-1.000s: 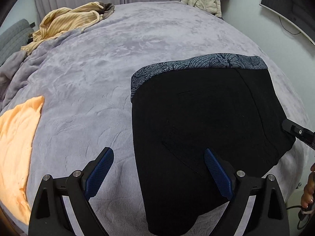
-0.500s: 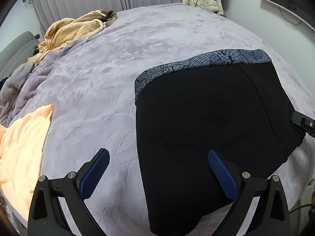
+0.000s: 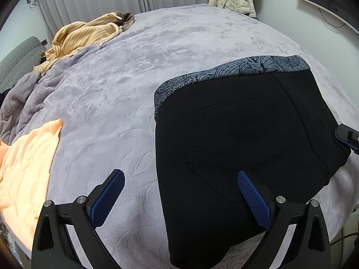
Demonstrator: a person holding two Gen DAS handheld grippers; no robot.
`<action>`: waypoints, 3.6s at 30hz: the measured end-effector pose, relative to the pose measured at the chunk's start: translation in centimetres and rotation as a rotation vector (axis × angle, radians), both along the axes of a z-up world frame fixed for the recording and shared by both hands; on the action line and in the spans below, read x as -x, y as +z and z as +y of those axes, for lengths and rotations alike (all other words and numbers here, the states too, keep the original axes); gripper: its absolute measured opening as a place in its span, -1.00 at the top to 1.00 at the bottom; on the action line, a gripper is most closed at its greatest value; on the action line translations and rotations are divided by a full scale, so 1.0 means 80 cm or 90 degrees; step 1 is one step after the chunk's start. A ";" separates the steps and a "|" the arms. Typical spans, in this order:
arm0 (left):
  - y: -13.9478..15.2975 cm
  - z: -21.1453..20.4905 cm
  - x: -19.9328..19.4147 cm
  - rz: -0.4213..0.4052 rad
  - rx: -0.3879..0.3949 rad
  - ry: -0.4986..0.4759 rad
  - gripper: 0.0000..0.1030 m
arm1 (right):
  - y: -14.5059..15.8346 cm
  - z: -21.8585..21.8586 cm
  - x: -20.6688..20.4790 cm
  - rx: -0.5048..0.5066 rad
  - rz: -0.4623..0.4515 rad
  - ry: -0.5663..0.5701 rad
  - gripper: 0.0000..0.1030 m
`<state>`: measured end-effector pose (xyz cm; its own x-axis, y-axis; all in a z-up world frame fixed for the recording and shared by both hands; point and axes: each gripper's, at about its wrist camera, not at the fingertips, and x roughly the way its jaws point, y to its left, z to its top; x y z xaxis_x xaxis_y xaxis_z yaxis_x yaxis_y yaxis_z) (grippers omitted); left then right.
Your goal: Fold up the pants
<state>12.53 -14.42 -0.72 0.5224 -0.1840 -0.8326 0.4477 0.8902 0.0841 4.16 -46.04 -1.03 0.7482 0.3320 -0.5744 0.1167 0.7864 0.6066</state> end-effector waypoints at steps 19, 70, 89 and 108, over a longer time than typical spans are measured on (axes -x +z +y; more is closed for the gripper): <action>-0.002 0.000 0.002 -0.002 -0.002 0.005 -0.97 | 0.010 -0.031 0.015 0.027 0.029 -0.008 -0.53; 0.004 0.012 -0.070 0.254 0.353 -0.181 -0.73 | -0.025 -0.067 -0.094 -0.159 0.083 0.119 0.04; 0.072 0.123 -0.043 0.172 0.341 -0.112 -0.73 | 0.026 0.111 -0.052 -0.218 0.053 0.199 0.06; 0.046 0.203 -0.074 0.025 0.164 0.099 -0.75 | 0.073 0.149 -0.003 0.012 0.024 0.055 0.45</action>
<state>18.44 1.84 2.96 0.5295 -0.3117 -0.7890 0.3029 0.9382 -0.1673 4.41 -34.14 4.80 0.6952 0.3829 -0.6083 0.0709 0.8056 0.5881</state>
